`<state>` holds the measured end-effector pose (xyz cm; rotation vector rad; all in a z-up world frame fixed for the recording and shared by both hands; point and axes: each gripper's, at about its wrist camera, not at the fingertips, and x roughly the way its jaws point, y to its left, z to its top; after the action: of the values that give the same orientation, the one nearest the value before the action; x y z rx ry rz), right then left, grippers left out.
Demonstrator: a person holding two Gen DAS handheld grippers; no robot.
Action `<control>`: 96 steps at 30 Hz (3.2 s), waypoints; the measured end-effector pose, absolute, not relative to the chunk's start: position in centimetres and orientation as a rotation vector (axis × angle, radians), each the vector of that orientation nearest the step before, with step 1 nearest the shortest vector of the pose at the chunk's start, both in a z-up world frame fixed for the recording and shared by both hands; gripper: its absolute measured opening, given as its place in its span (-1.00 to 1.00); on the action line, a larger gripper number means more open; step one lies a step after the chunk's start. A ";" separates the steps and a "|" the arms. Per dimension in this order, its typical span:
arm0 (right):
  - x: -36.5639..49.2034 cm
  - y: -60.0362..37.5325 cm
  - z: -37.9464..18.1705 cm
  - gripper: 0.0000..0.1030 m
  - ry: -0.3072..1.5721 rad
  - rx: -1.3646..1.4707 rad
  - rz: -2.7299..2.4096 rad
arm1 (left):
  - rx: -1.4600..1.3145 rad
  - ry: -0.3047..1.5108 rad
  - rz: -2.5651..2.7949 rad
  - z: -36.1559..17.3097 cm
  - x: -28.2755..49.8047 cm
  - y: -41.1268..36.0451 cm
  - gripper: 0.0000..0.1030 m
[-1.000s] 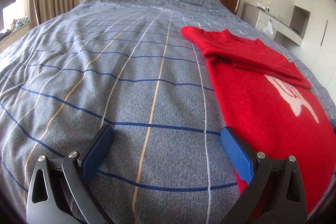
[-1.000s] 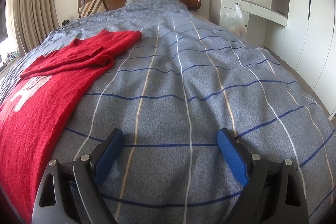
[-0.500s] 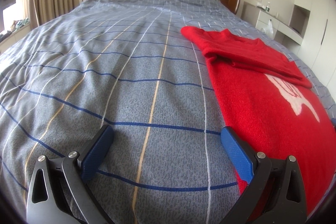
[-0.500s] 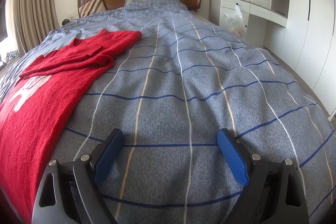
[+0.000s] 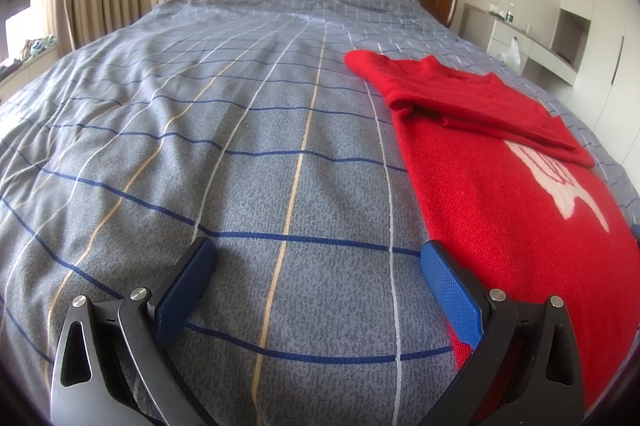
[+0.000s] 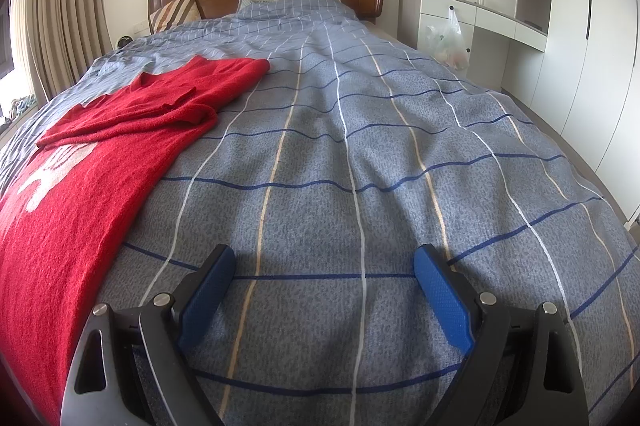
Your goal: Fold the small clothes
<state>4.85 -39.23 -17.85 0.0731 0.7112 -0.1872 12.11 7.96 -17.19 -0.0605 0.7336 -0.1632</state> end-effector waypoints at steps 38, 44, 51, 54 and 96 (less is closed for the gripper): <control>4.7 -39.3 -18.0 0.76 0.710 0.067 -0.198 | -0.040 0.728 -0.150 -17.3 12.2 8.1 0.98; 4.7 -39.4 -18.0 0.76 0.710 0.066 -0.199 | -0.041 0.727 -0.151 -17.3 12.2 8.2 0.98; 4.5 -39.4 -16.3 0.73 0.786 0.057 -0.199 | -0.142 0.804 -0.200 -14.8 10.8 10.1 0.94; 0.8 -37.9 -12.7 0.72 0.734 0.109 -0.112 | -0.266 0.781 -0.318 -12.4 6.6 11.4 0.95; 17.9 -38.3 -8.2 -0.92 0.707 0.653 0.262 | -0.451 0.829 -0.395 -7.3 26.2 2.4 -0.97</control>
<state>17.90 -38.33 -8.22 0.6532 0.7071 0.2624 26.21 2.39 -7.35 -0.4513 0.8290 -0.3954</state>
